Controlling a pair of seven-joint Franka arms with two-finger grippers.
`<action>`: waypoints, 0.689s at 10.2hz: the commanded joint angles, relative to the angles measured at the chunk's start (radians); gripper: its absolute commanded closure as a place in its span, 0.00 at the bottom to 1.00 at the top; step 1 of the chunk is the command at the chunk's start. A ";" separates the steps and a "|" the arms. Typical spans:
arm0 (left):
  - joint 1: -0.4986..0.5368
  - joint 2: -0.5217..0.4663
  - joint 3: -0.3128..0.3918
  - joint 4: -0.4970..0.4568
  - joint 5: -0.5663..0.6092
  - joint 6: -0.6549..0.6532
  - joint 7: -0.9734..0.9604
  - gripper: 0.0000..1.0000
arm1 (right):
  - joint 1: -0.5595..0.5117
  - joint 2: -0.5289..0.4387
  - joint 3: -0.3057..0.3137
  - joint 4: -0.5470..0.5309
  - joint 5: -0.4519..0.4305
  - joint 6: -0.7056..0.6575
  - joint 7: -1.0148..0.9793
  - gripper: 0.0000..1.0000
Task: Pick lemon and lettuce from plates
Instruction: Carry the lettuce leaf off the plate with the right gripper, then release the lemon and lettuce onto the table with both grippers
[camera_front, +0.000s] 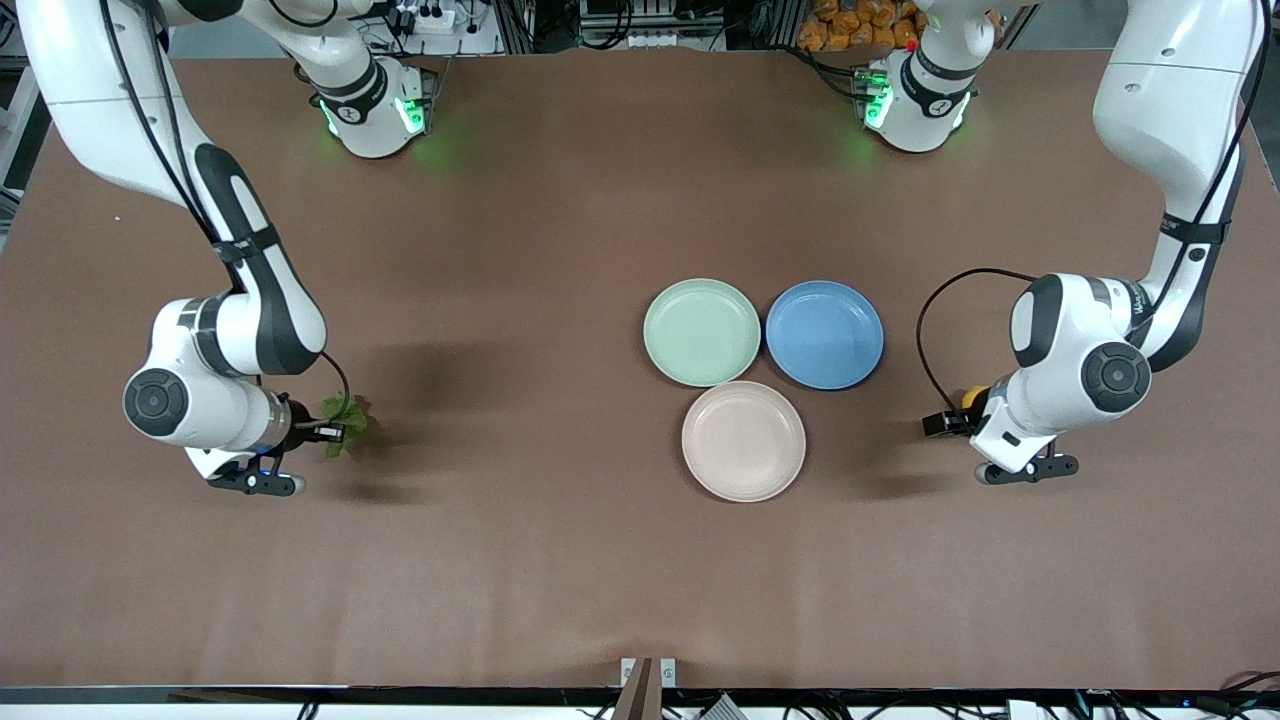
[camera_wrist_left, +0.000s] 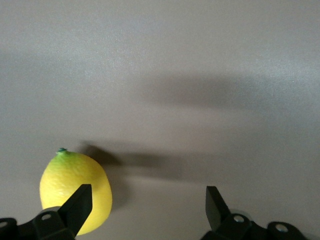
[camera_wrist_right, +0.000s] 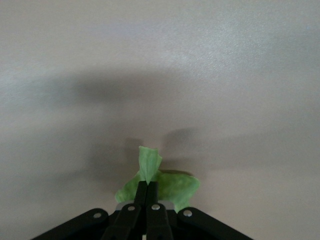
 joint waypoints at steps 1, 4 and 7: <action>0.020 -0.129 -0.017 -0.124 -0.007 -0.006 -0.022 0.00 | -0.038 0.040 0.016 0.061 0.000 -0.003 -0.011 0.48; -0.010 -0.260 0.003 -0.203 -0.065 -0.009 -0.011 0.00 | -0.041 0.013 0.016 0.101 0.000 -0.029 -0.013 0.00; -0.090 -0.358 0.077 -0.188 -0.088 -0.058 -0.013 0.00 | -0.035 -0.067 0.018 0.219 -0.002 -0.281 -0.011 0.00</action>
